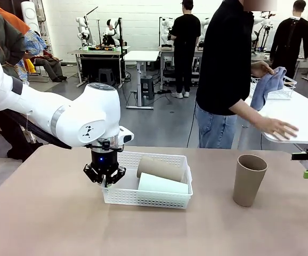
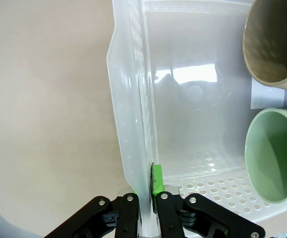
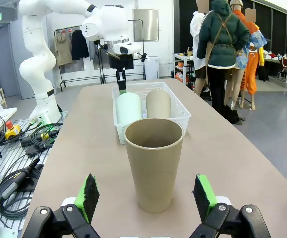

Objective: Clean and organize the cups into the basket.
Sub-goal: Pick up the Reusable plastic cup from the right side of the table and stack it inside the Organizing basket in the center of the table.

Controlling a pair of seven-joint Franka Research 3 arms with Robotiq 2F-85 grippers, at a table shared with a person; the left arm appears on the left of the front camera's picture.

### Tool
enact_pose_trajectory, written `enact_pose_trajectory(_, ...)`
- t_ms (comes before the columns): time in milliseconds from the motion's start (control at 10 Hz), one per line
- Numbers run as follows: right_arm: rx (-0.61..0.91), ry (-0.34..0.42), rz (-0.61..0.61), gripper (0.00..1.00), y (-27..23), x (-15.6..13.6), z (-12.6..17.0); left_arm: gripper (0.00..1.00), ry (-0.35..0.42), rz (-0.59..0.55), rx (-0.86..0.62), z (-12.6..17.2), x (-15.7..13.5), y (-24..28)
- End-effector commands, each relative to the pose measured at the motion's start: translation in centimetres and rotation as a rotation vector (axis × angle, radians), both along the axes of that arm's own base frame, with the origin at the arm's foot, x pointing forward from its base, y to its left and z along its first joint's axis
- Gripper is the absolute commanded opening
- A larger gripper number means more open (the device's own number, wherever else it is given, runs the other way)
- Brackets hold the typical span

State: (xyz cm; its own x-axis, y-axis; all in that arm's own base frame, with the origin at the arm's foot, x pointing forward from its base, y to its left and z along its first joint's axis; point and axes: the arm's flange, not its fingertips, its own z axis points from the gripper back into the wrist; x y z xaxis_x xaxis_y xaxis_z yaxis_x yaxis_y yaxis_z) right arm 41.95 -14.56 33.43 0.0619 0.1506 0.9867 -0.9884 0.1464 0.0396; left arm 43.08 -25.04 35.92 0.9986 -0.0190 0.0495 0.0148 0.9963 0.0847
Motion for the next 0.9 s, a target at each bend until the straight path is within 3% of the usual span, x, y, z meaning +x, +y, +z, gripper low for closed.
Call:
enact_pose_trajectory(0, -0.019, 0.014, 0.002, 1.0, 0.4, -0.3, 0.1, 0.0, -0.01, -0.013, 0.013, 0.1, -0.1, 0.0)
enact_pose_trajectory(800, -0.193, 0.011, 0.099, 1.0, 6.9, 2.5, -5.6, 0.0, -0.01, -0.013, 0.013, 0.1, -0.1, 0.0)
